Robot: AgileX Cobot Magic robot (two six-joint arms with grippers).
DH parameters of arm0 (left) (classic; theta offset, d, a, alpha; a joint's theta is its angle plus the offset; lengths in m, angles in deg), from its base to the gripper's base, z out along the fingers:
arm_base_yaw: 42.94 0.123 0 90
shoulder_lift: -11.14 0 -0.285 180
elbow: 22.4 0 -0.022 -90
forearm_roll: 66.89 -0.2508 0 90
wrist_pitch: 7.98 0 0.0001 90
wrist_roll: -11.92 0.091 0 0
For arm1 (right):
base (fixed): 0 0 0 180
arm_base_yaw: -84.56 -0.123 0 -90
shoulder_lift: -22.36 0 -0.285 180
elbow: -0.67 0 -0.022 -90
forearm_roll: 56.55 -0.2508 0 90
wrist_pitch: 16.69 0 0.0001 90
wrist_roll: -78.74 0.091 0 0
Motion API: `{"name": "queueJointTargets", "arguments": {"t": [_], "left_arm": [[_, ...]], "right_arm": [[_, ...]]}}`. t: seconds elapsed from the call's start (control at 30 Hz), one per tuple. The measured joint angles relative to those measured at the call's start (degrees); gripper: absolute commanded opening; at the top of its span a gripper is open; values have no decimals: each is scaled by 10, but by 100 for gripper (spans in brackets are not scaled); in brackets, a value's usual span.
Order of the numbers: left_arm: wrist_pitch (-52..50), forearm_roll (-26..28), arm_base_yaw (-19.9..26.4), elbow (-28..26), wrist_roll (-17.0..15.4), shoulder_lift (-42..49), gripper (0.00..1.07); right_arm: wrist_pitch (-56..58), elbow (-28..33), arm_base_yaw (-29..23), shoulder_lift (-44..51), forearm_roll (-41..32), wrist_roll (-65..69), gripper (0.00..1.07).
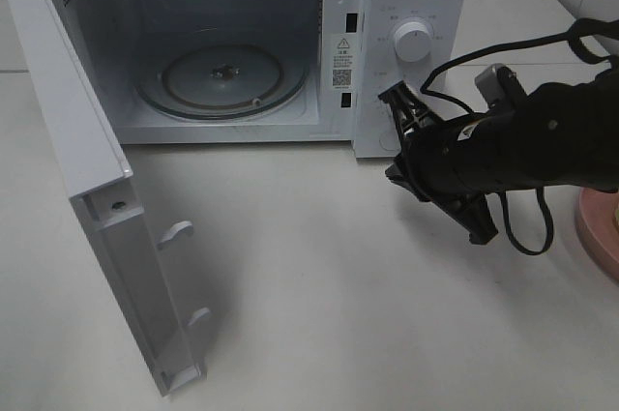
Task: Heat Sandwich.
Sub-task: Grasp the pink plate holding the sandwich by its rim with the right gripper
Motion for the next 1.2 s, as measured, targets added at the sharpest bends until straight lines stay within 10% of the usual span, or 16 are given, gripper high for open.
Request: {"name": "queueJointTargets", "arguments": {"t": [0.57, 1.2], "left_arm": [[0, 0, 0, 0, 0, 0, 101], [0, 0, 0, 0, 0, 0, 101]], "right_arm": [[272, 0, 0, 102, 13, -603, 10], [482, 1, 77, 184, 190, -570, 31]]}}
